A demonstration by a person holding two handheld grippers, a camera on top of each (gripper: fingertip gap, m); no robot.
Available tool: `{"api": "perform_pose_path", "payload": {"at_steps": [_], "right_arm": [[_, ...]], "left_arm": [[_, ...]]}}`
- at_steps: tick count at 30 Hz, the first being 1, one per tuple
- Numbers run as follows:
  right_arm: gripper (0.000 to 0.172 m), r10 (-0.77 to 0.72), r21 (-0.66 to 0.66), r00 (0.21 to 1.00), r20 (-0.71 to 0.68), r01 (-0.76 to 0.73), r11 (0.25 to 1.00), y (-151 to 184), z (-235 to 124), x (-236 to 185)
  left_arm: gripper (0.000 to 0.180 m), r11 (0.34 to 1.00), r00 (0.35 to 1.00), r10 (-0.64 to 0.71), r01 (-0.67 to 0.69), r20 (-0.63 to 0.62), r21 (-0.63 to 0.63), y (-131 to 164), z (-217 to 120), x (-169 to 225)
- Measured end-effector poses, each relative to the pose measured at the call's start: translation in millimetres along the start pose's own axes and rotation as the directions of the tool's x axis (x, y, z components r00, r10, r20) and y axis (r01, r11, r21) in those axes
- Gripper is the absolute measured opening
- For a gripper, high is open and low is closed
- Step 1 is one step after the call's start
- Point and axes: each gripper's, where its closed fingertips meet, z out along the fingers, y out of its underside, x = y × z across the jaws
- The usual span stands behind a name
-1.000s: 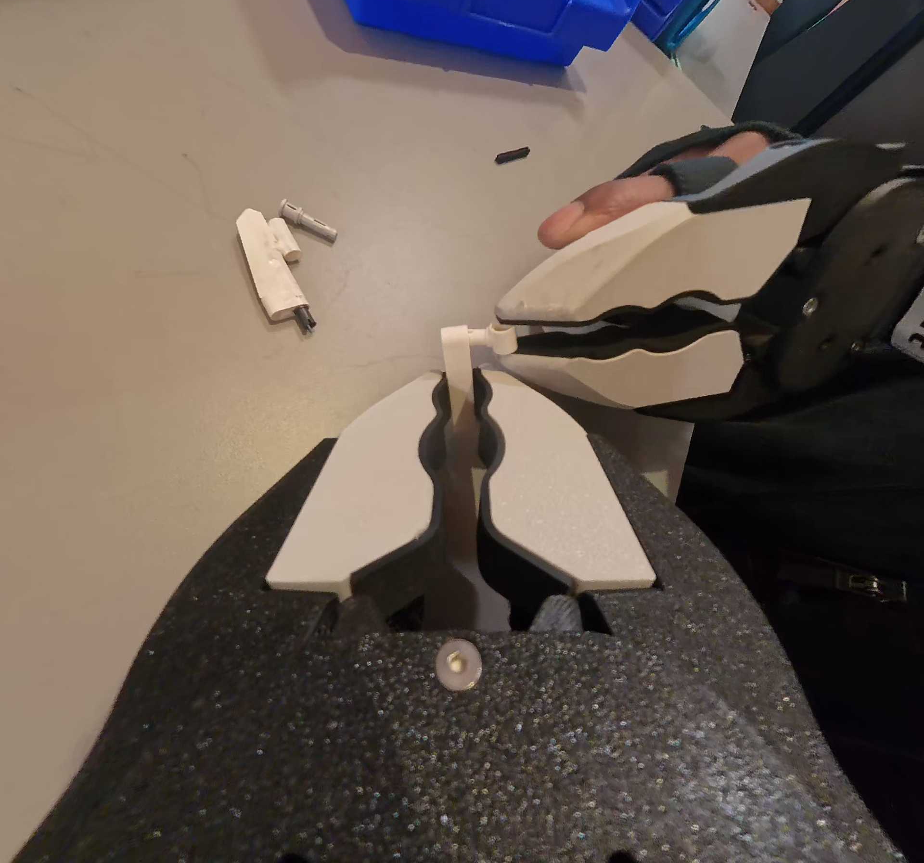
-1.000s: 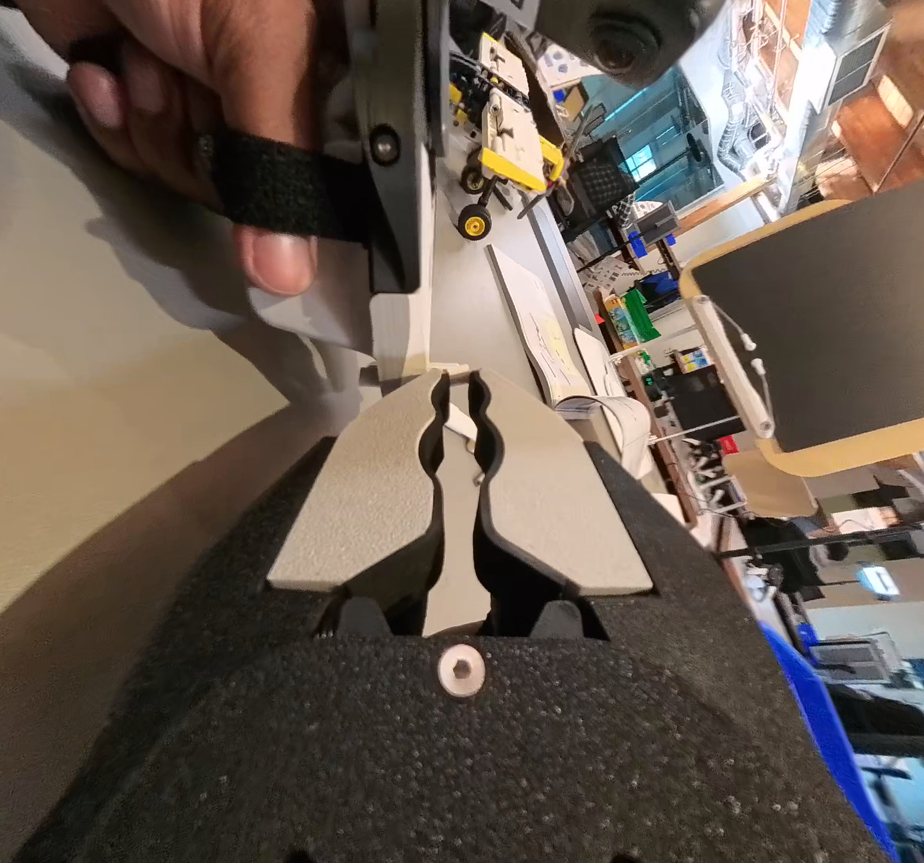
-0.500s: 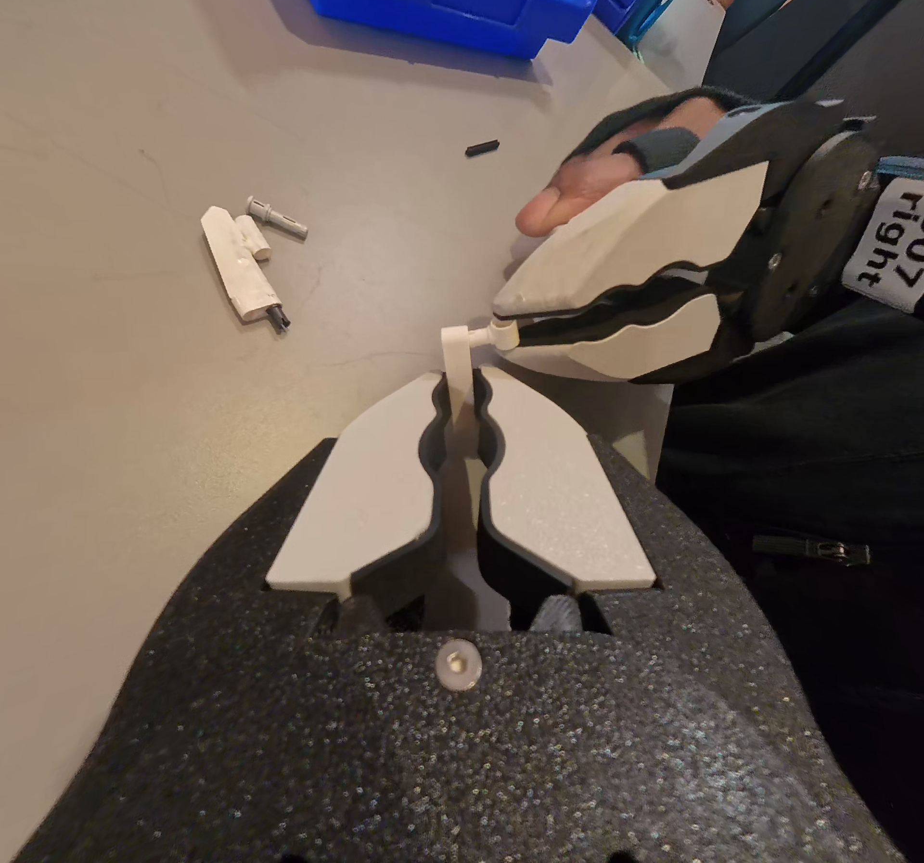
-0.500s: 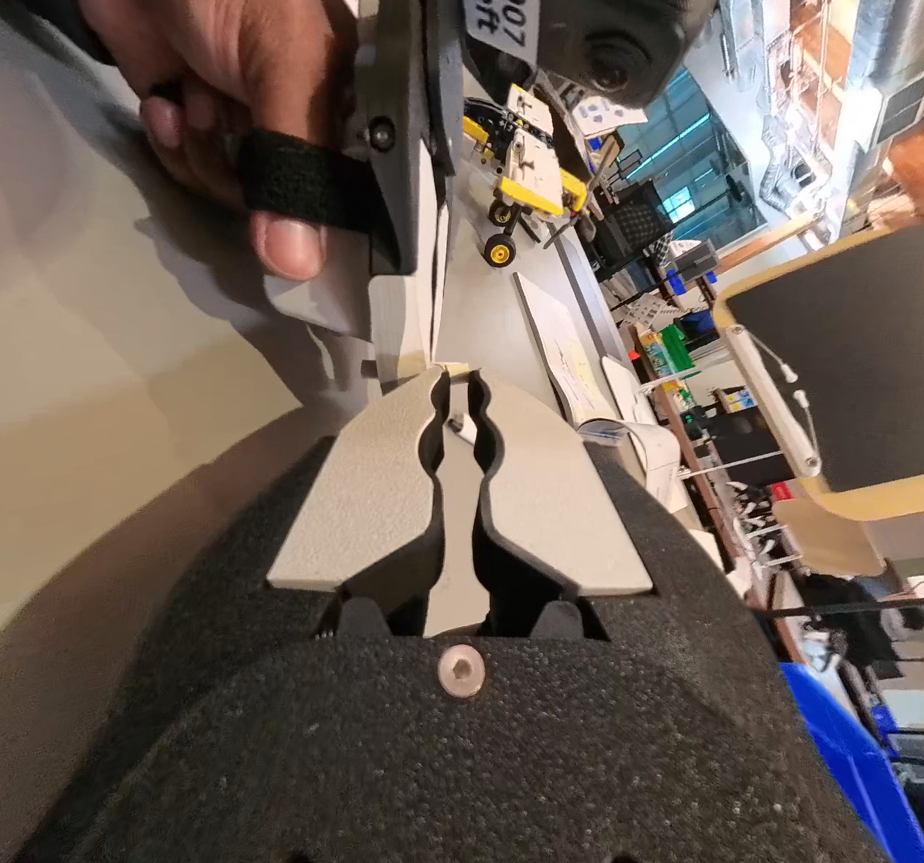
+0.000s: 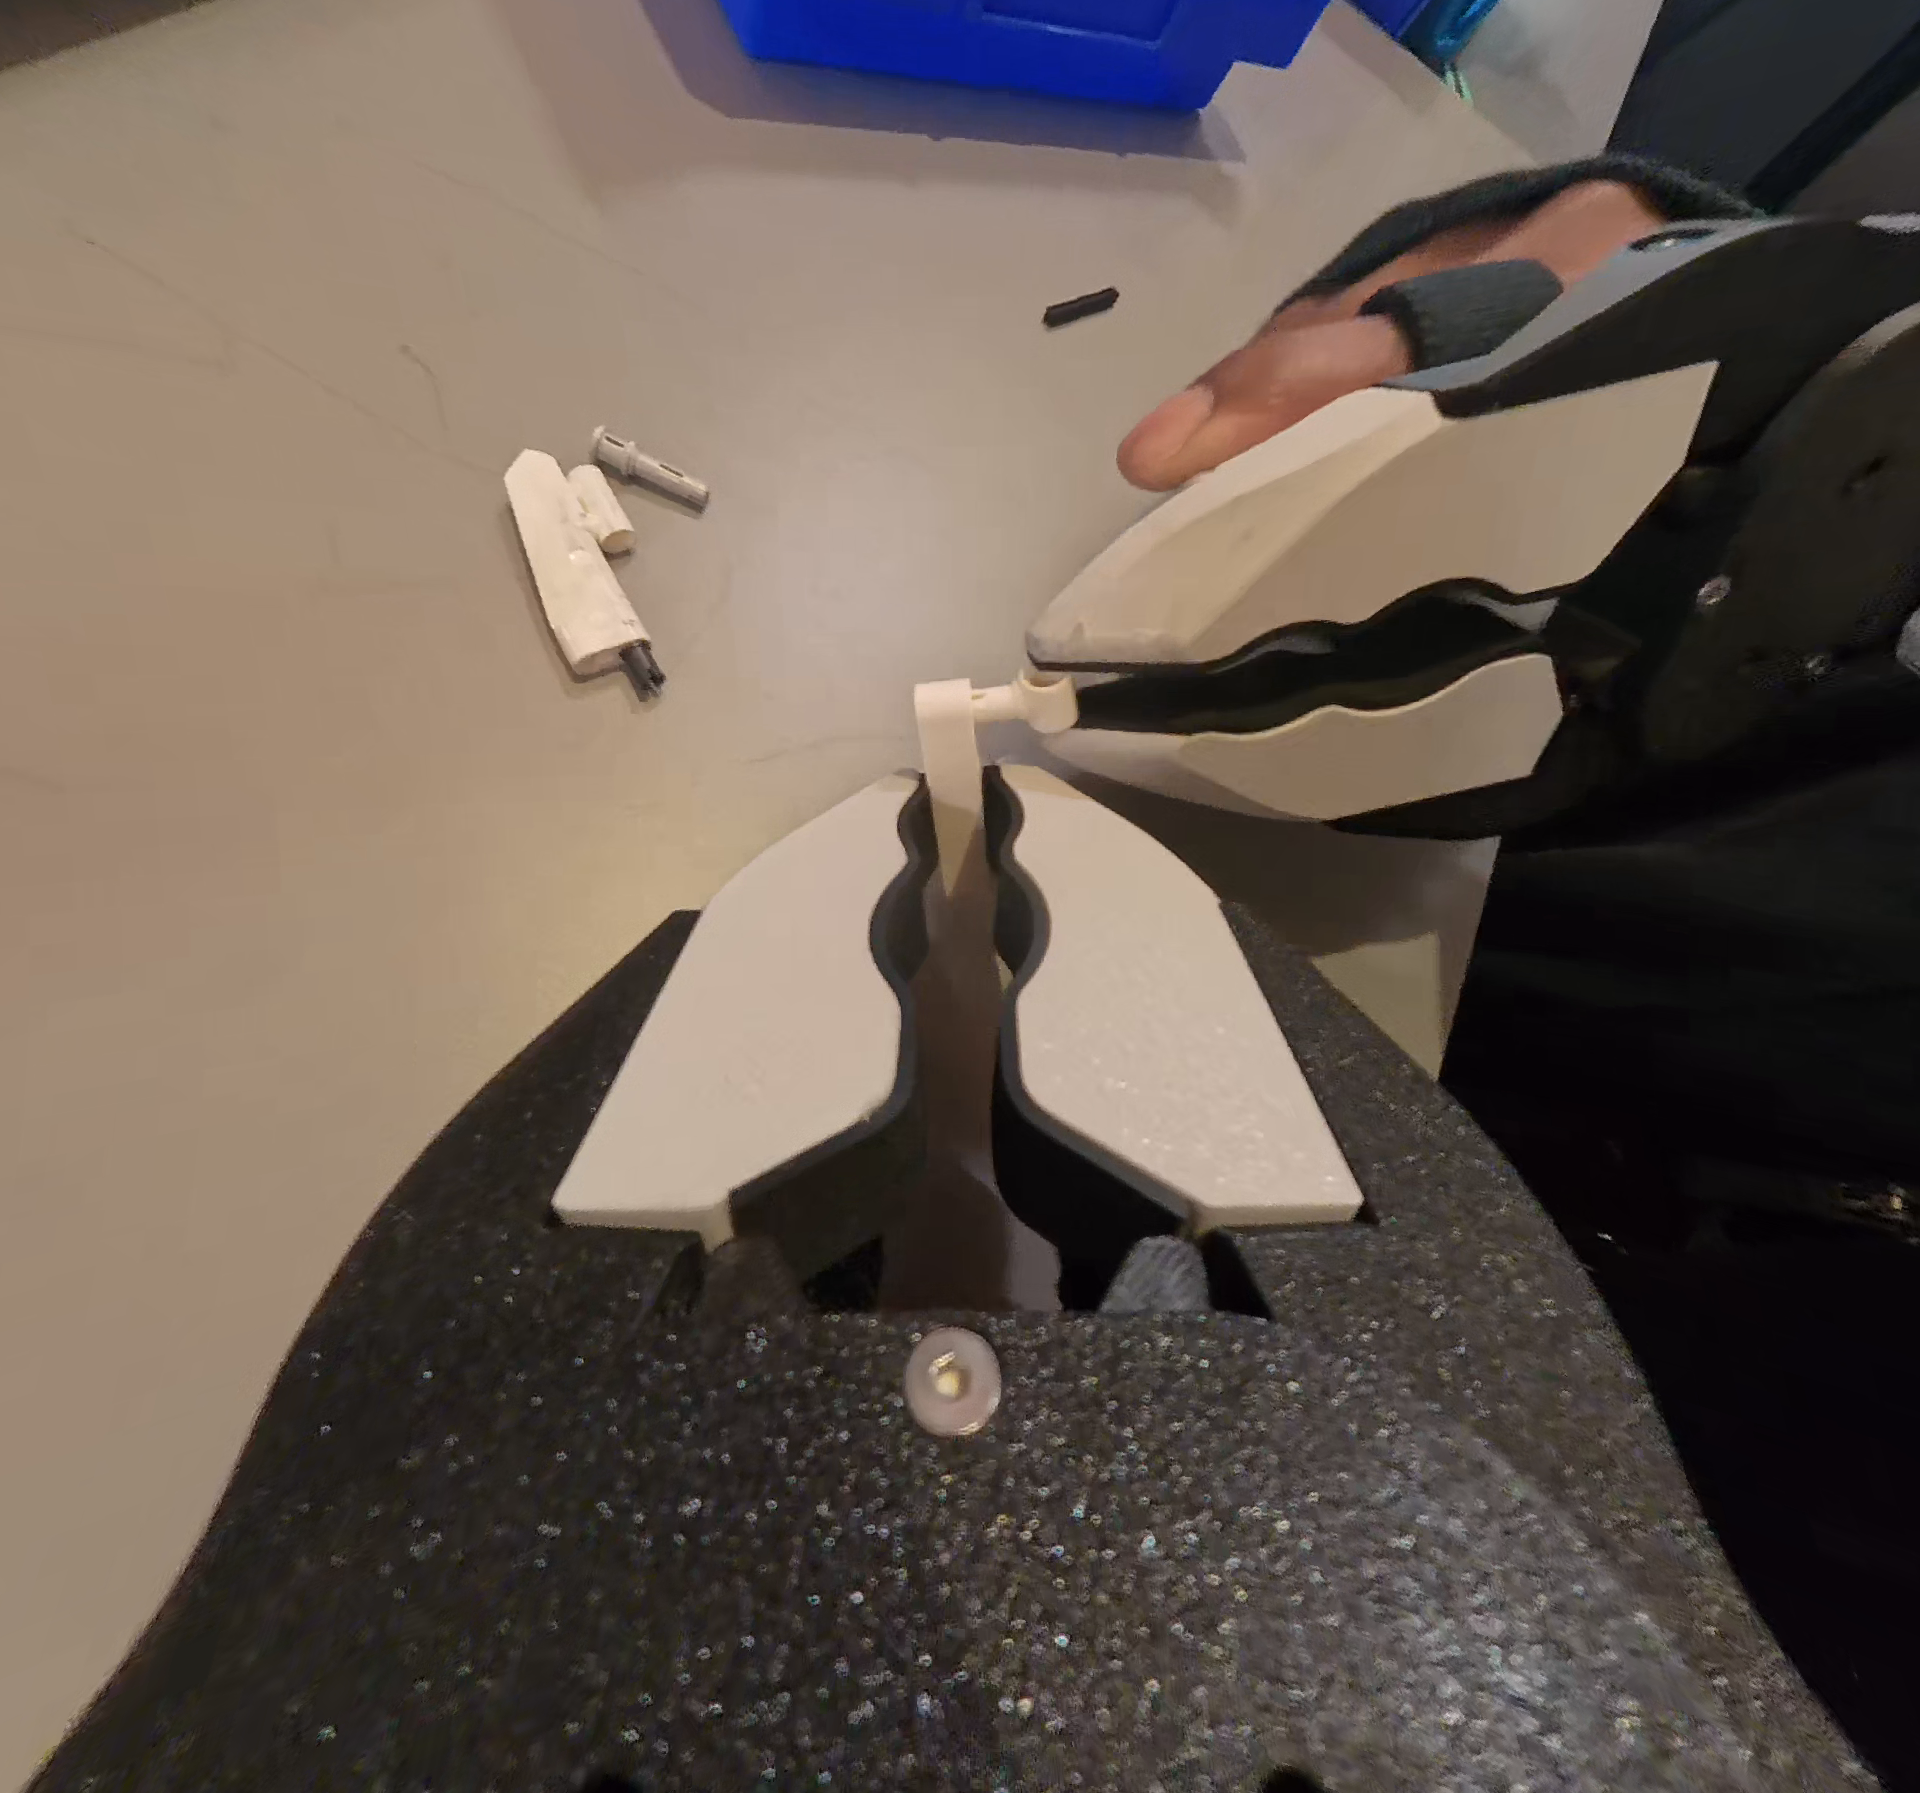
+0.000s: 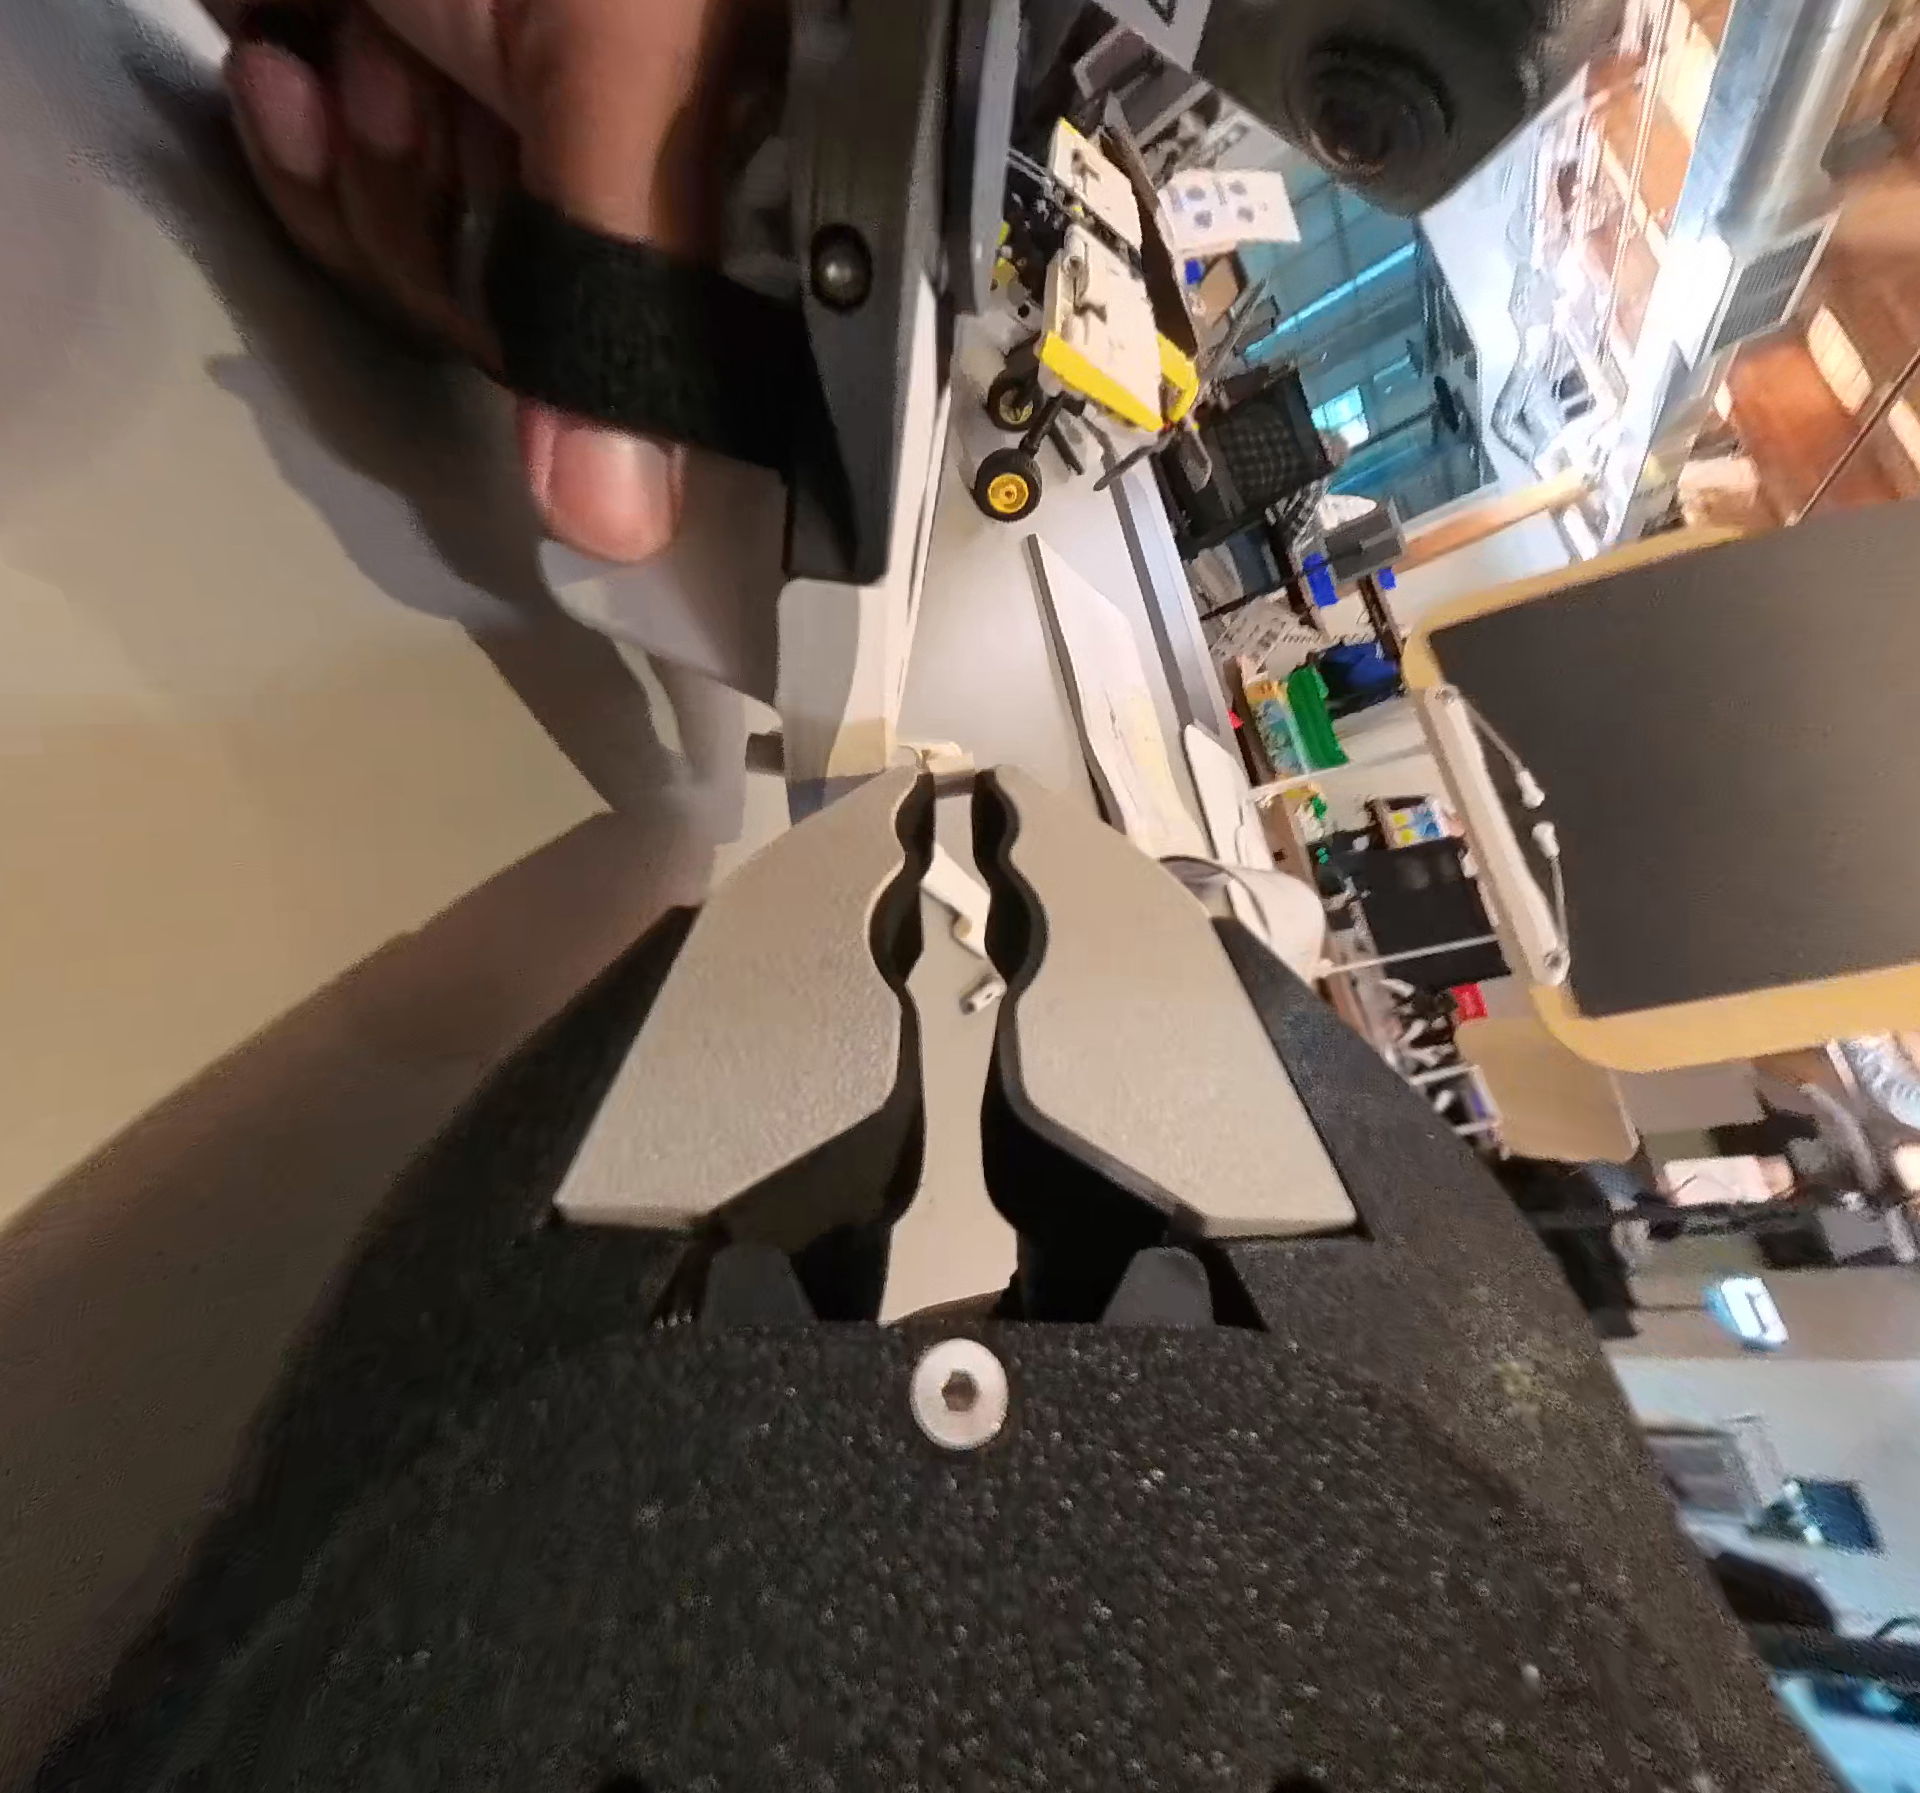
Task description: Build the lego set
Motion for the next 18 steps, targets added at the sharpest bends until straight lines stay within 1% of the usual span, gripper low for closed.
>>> {"api": "perform_pose_path", "payload": {"at_steps": [5,7,8,10,13,16,18], "right_arm": [[0.007,0.137,-0.040,0.990,-0.020,-0.138,0.990,1.9,1.5,2.0],[0.007,0.189,-0.023,0.982,-0.007,-0.189,0.982,0.2,1.4,2.7],[0.007,0.184,-0.012,0.983,-0.001,-0.184,0.983,-0.3,1.2,2.7],[0.007,0.142,0.004,0.990,0.004,-0.142,0.990,-0.9,1.2,2.5],[0.007,0.041,0.010,0.999,0.001,-0.041,0.999,-0.2,1.8,2.2],[0.007,-0.061,0.006,0.998,-0.012,0.061,0.998,0.3,2.1,2.3],[0.007,-0.101,0.005,0.995,-0.015,0.101,0.995,1.4,1.9,2.2]], "left_arm": [[0.009,0.999,0.997,0.025,-0.027,0.070,0.023,-2.6,-0.6,-4.2],[0.009,0.999,0.998,0.022,-0.024,0.056,0.034,-3.5,-1.7,-3.1],[0.009,0.999,0.999,0.011,-0.012,0.034,0.034,-3.2,-2.0,-1.8],[0.009,1.000,1.000,-0.010,0.010,-0.008,0.024,-2.2,-2.1,0.0],[0.009,0.999,0.998,-0.037,0.038,-0.048,0.014,-1.9,-2.2,1.1],[0.009,1.000,0.999,-0.025,0.025,-0.028,0.014,-1.5,-1.7,-0.1],[0.009,1.000,1.000,0.000,0.000,-0.001,0.016,-1.5,-1.5,-0.8]]}}
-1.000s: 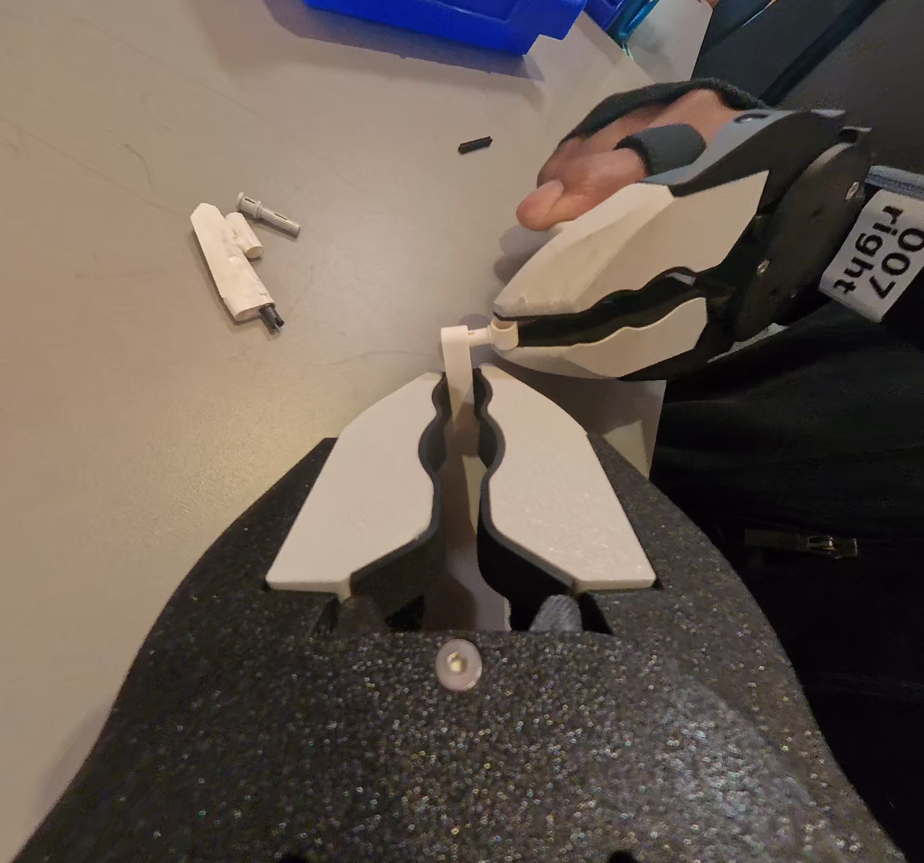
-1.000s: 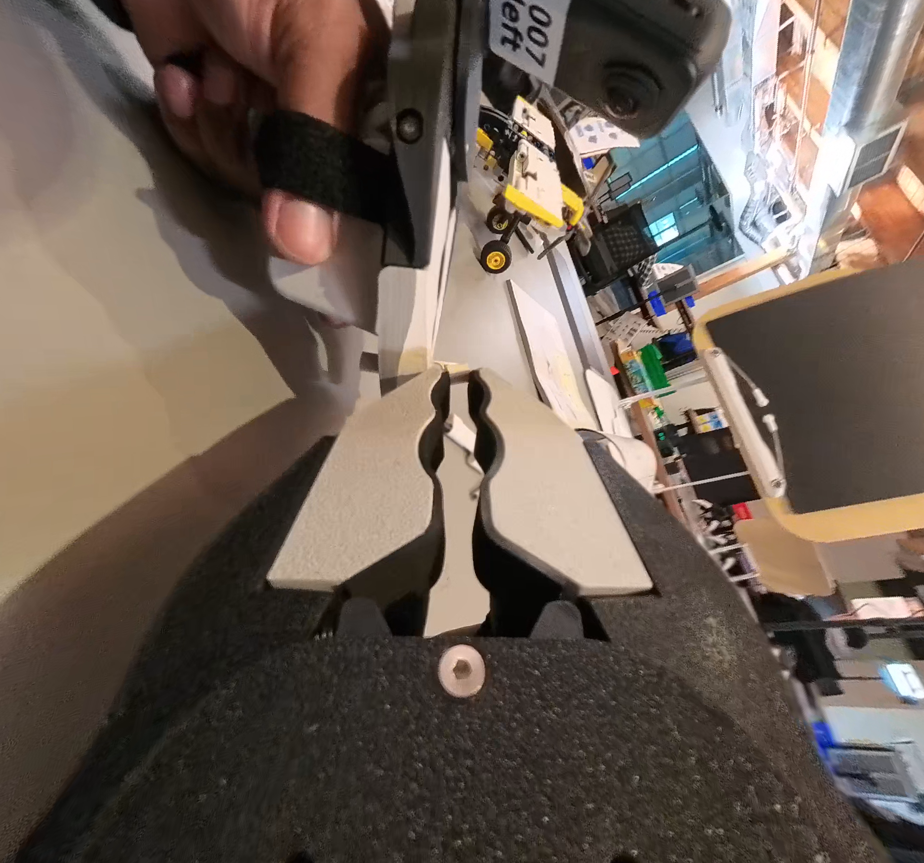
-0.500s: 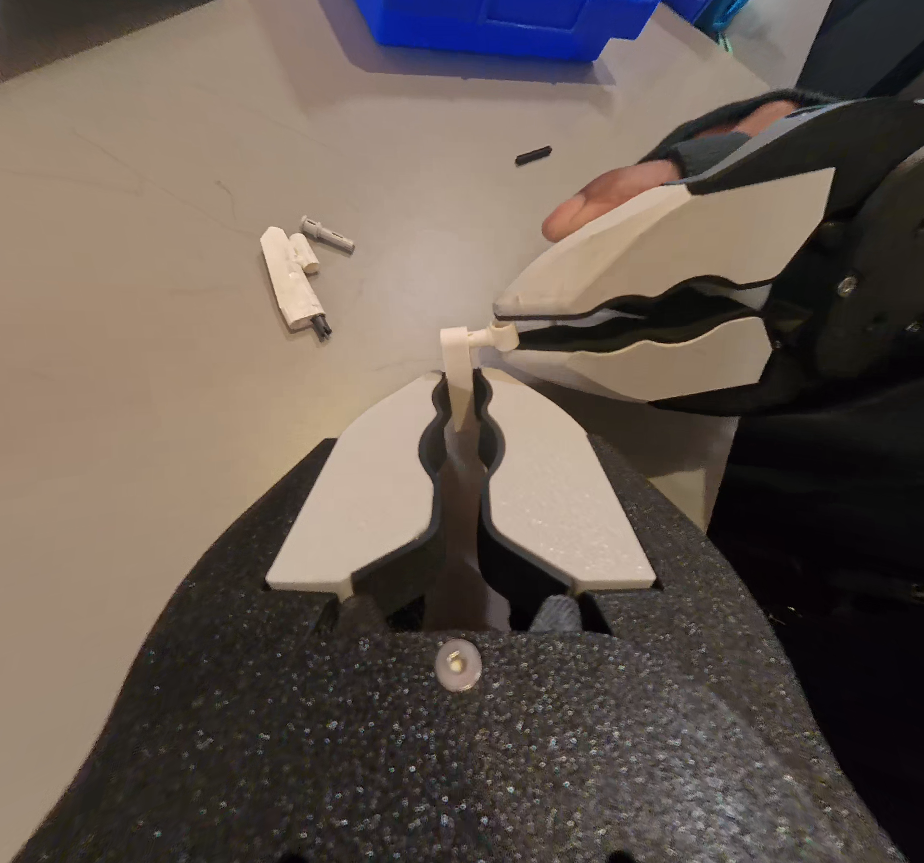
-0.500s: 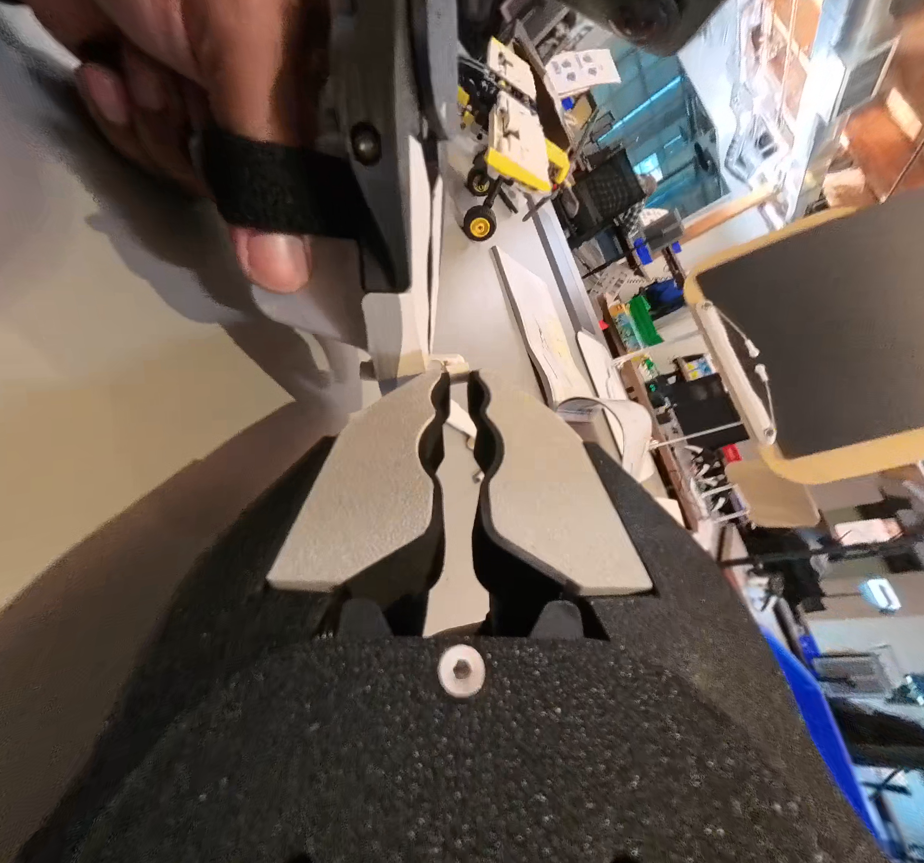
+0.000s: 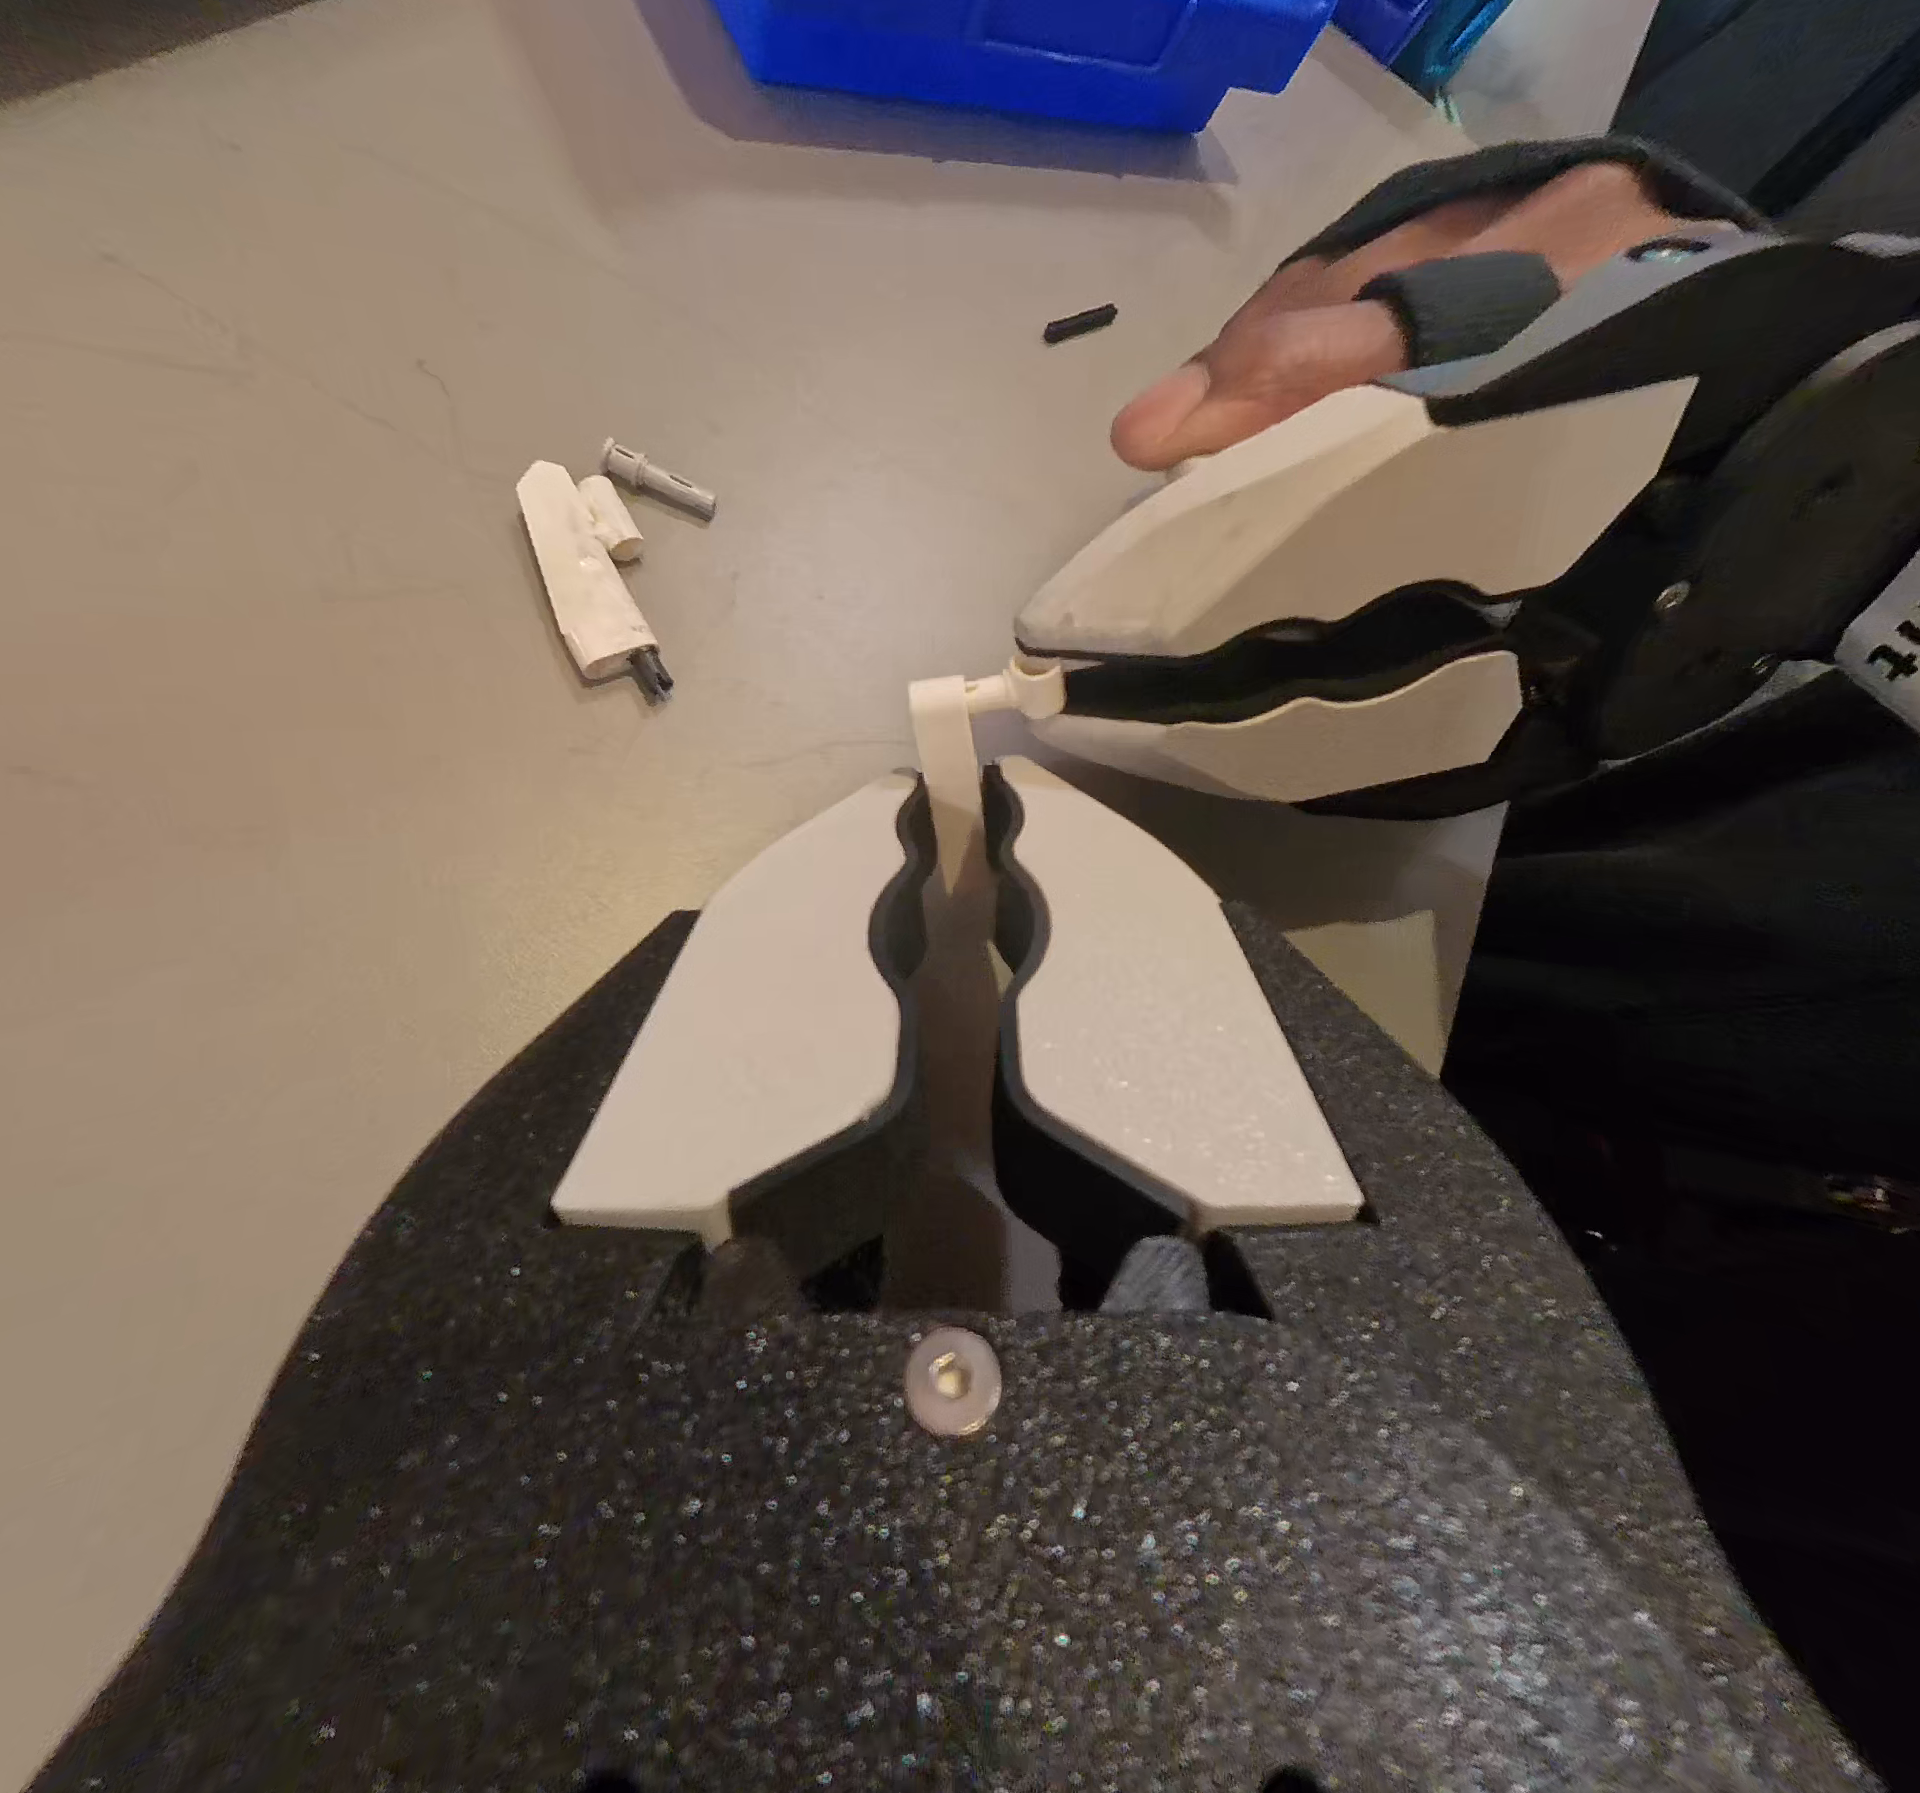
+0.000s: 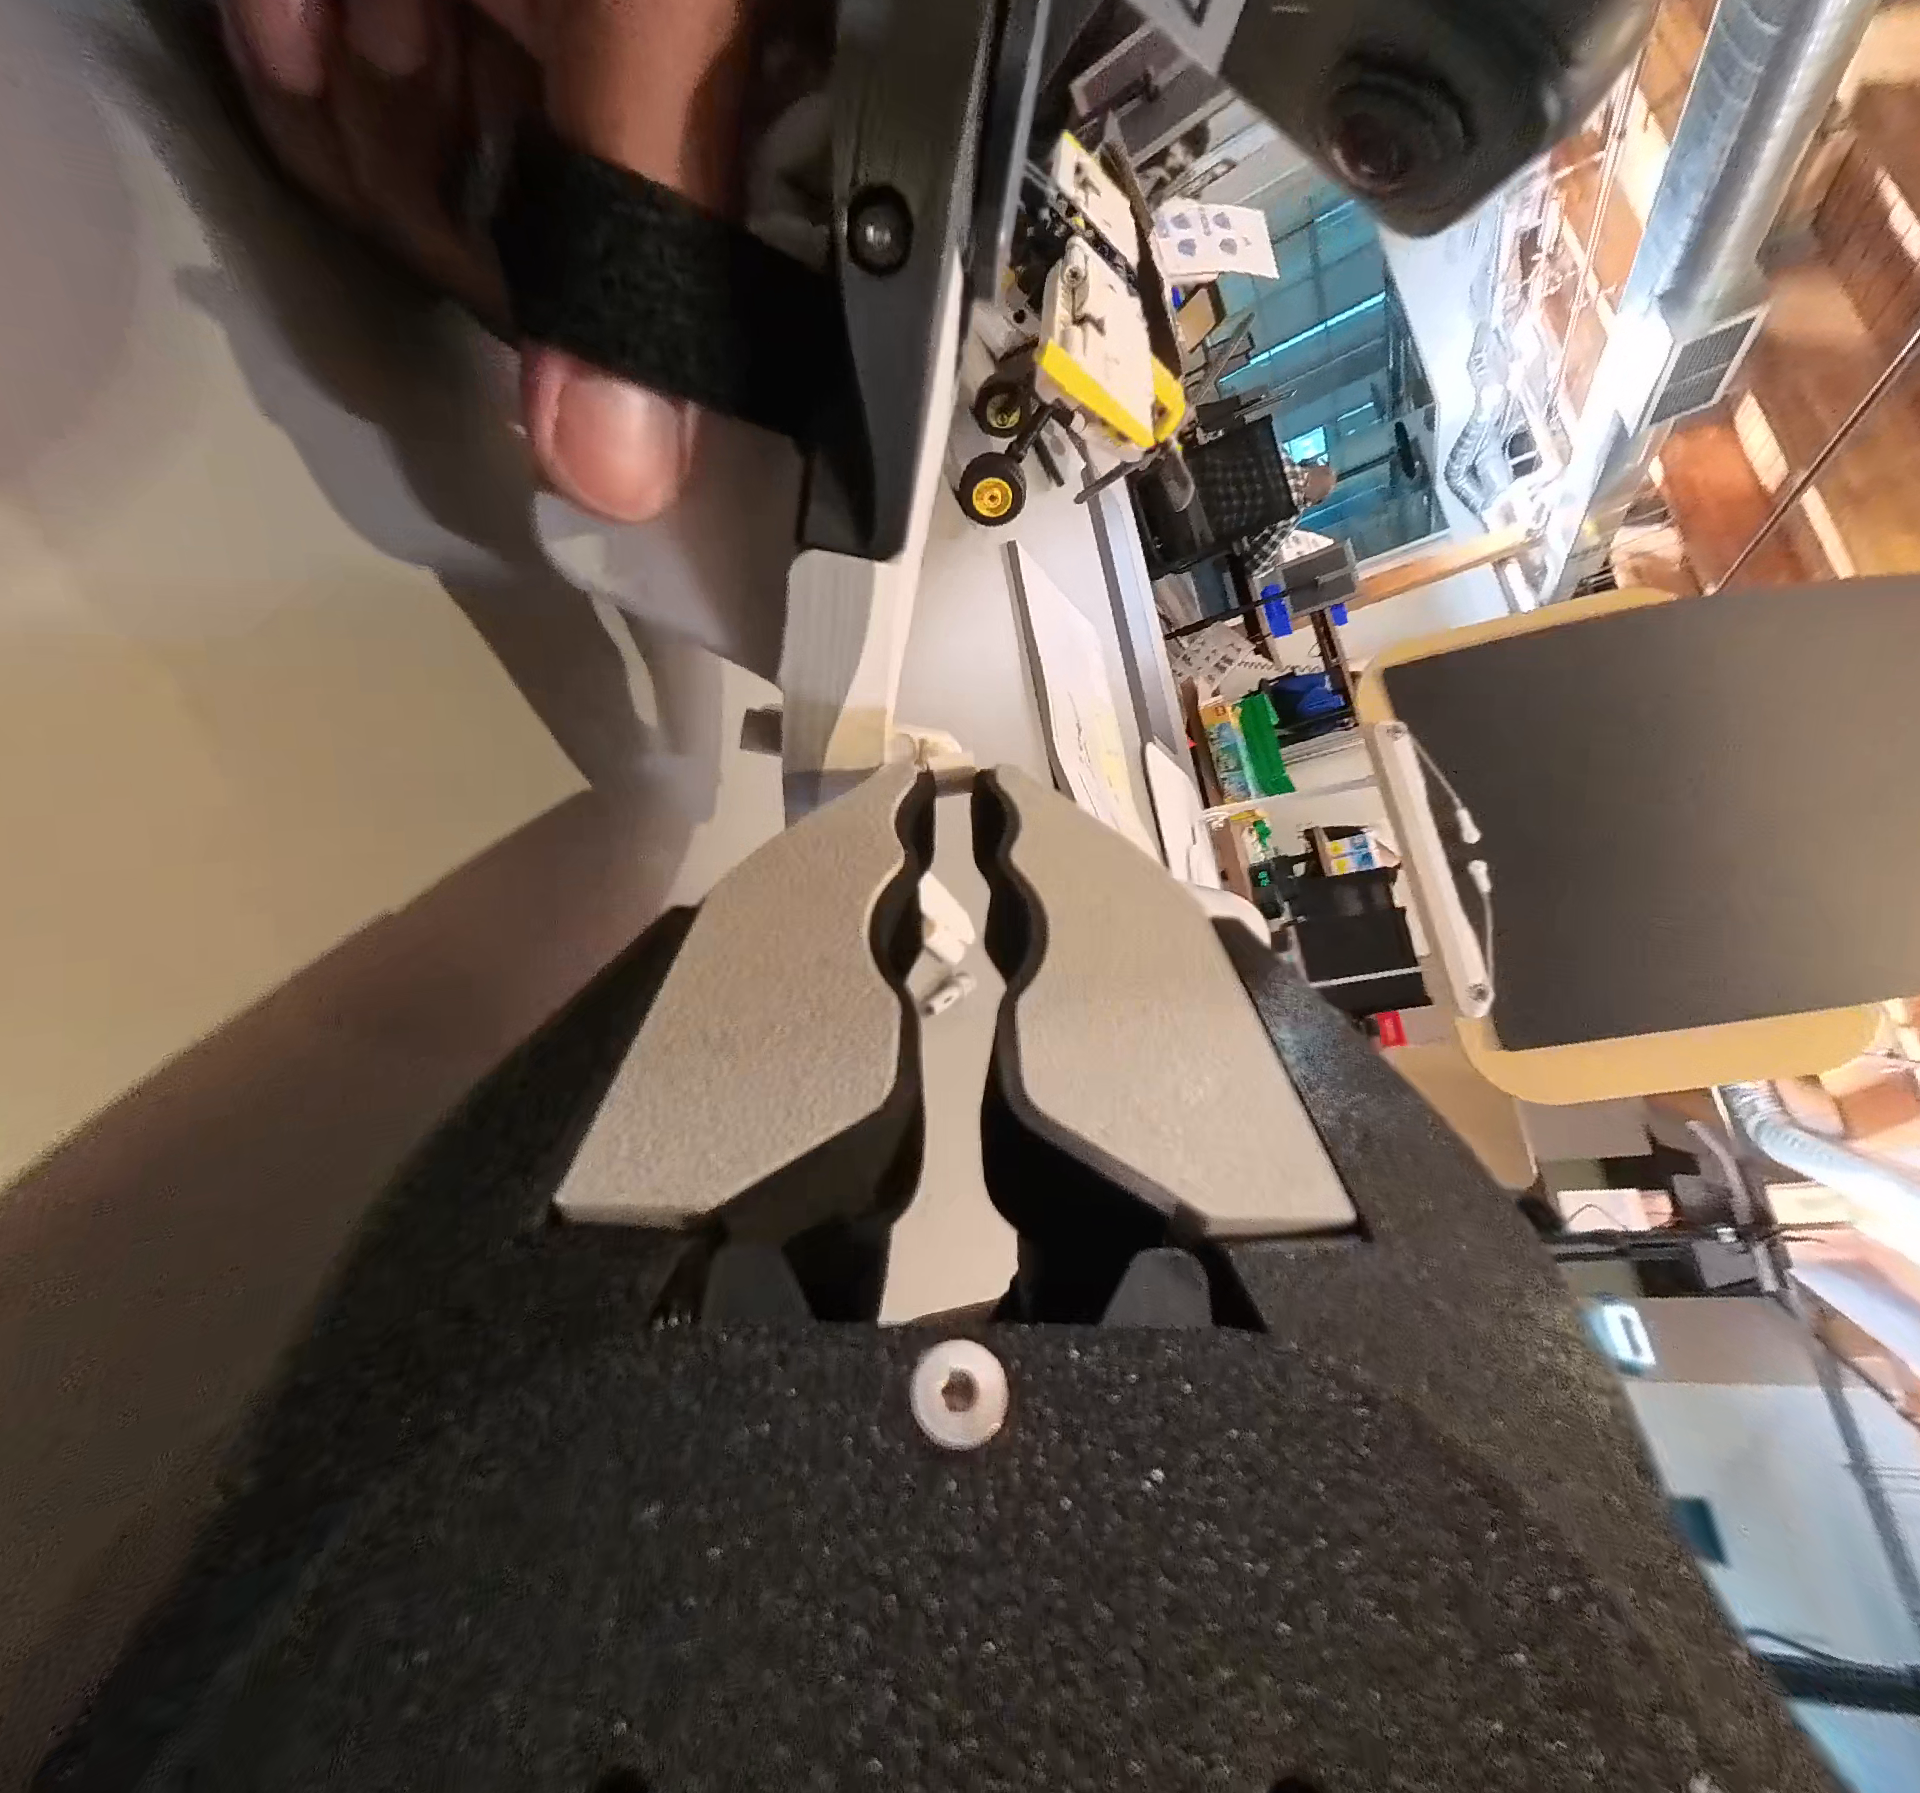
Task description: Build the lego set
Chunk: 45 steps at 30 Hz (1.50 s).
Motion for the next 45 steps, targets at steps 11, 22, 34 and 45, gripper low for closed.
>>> {"api": "perform_pose_path", "payload": {"at_steps": [11,22,34,45], "right_arm": [[0.007,0.320,-0.075,0.947,0.022,-0.318,0.945,6.3,4.0,-1.7],[0.007,0.211,-0.184,0.977,-0.036,-0.214,0.959,12.1,8.1,-8.9],[0.007,0.371,-0.233,0.925,-0.078,-0.379,0.895,14.0,14.1,-5.0],[0.007,0.437,-0.299,0.892,-0.113,-0.450,0.842,19.5,18.2,-8.5]], "left_arm": [[0.009,0.996,0.976,0.091,-0.093,0.196,0.003,-1.6,0.2,-10.8],[0.008,0.973,0.890,0.230,-0.204,0.394,-0.108,4.2,1.4,-26.0],[0.009,0.999,0.967,0.046,-0.038,0.250,-0.036,1.9,2.2,-25.0],[0.009,0.997,0.948,0.069,-0.052,0.311,-0.063,3.3,3.6,-30.2]]}}
